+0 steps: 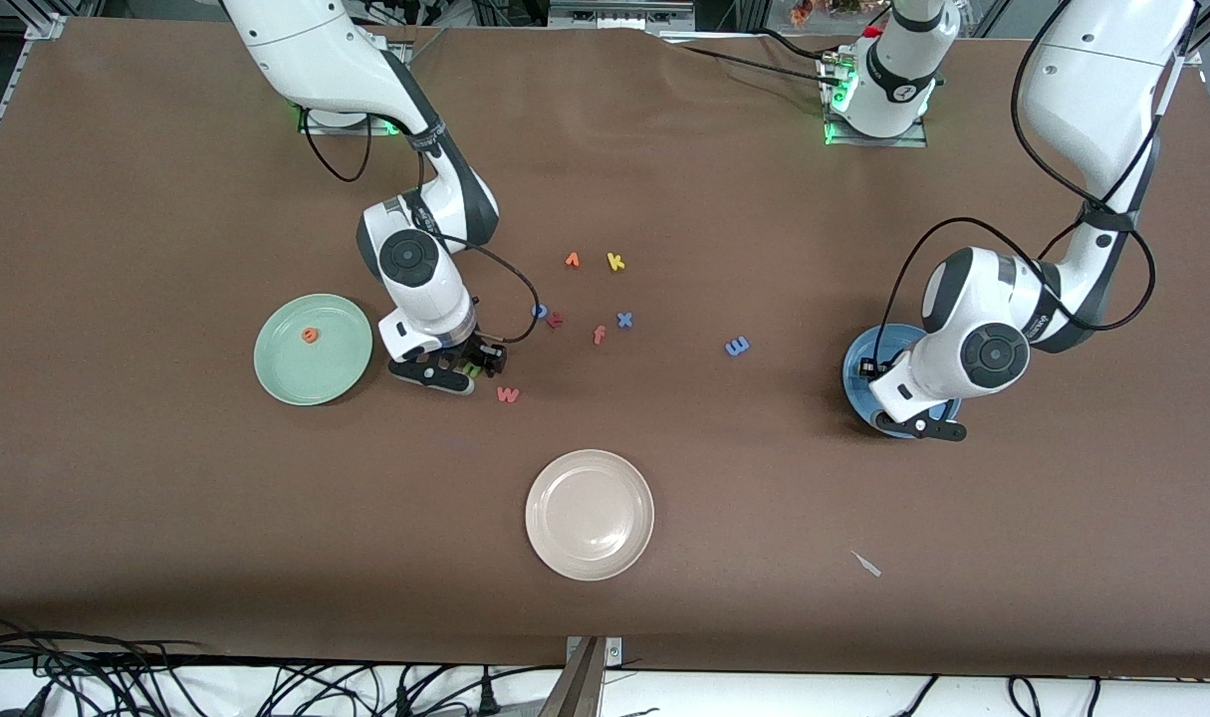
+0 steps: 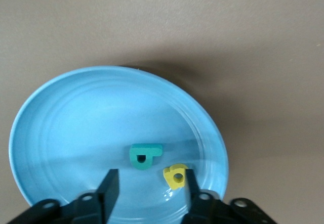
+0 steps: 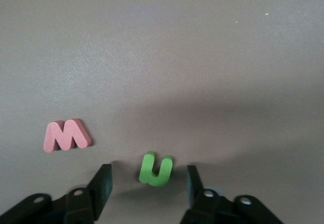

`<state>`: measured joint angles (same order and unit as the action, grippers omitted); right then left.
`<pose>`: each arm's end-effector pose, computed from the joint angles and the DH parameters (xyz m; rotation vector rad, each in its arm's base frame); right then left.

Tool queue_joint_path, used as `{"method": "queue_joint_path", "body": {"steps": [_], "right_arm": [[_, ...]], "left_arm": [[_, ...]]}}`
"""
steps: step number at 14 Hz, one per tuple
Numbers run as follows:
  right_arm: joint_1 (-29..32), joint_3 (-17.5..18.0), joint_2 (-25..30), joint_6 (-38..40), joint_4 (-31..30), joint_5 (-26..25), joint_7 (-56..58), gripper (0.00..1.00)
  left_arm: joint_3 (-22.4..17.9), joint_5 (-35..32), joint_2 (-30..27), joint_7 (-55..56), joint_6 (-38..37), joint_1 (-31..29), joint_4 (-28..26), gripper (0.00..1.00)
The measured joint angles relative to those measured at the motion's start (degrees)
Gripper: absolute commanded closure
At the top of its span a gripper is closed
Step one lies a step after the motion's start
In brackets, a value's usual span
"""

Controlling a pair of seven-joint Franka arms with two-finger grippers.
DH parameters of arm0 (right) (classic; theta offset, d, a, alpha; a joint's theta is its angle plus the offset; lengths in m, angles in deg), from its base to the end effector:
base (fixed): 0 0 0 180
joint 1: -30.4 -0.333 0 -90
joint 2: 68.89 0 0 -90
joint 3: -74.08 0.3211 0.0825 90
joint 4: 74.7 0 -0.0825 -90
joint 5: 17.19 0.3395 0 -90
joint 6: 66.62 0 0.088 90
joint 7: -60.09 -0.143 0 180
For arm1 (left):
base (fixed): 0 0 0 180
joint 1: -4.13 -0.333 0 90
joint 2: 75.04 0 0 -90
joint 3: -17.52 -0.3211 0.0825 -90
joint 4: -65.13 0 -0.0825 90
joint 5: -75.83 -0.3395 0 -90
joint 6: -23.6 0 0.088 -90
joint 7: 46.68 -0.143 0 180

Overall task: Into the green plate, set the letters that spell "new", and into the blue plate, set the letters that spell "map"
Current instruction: 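Place the green u on the green plate while the left gripper reaches m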

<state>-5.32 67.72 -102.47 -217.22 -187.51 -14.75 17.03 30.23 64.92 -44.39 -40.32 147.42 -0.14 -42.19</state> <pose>0.5236 0.2964 0.1837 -3.0984 0.3967 -0.1333 0.5719 -0.0672 0.2164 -3.0558 0.2201 0.3423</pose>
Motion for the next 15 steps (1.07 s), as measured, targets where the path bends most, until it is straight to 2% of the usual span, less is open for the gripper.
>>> {"method": "queue_joint_path", "body": {"steps": [2,4,8,13,15], "right_arm": [[0.0,0.0,-0.2,-0.1,0.0,0.0,0.0,0.44],[0.0,0.0,-0.3,-0.1,0.0,0.0,0.0,0.56],[0.0,-0.1,0.0,-0.1,0.0,0.0,0.0,0.94],[0.0,-0.2,0.1,0.4,0.1,0.0,1.2,0.94],[-0.1,-1.5,1.1,4.4,0.7,0.0,4.4,0.94]], "left_arm": [[0.7,1.5,-0.8,2.1,-0.6,0.1,0.1,0.00],[2.7,3.2,-1.2,8.2,-0.7,0.2,0.1,0.00],[8.0,3.3,-1.1,28.7,0.3,1.0,0.1,0.00],[8.5,3.3,-0.2,52.6,3.1,6.8,-0.5,0.00],[8.5,3.3,0.9,63.7,5.4,8.4,-0.7,0.00]]}}
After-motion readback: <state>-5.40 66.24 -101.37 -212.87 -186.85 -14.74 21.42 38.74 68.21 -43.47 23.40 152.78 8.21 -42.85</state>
